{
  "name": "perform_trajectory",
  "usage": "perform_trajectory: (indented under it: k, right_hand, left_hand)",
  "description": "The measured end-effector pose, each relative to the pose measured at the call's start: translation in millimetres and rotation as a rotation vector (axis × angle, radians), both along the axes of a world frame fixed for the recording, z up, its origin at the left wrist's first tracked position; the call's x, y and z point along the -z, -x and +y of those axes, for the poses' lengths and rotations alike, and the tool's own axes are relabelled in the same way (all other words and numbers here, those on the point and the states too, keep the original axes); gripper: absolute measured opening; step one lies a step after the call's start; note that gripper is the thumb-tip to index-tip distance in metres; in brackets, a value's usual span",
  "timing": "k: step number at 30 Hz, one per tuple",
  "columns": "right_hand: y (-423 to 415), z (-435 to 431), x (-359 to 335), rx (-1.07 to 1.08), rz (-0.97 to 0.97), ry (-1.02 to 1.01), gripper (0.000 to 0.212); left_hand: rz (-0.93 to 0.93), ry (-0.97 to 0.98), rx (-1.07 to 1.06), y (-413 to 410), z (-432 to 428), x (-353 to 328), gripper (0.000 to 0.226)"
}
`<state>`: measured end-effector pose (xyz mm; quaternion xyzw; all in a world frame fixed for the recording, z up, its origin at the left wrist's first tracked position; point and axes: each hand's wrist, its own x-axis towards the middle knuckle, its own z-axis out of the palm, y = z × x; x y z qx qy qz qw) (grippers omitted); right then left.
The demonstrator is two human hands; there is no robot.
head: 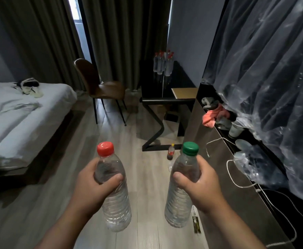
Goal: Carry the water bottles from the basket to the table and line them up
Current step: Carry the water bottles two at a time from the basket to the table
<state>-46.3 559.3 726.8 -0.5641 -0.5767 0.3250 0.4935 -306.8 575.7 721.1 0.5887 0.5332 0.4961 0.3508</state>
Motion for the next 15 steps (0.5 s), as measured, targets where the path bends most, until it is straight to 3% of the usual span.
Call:
perform_trajectory:
  k: [15]
  right_hand:
    - [19,268,3,0.088,-0.129,-0.032,0.037]
  left_hand:
    - [0.002,-0.008,0.025,26,286,11,0.043]
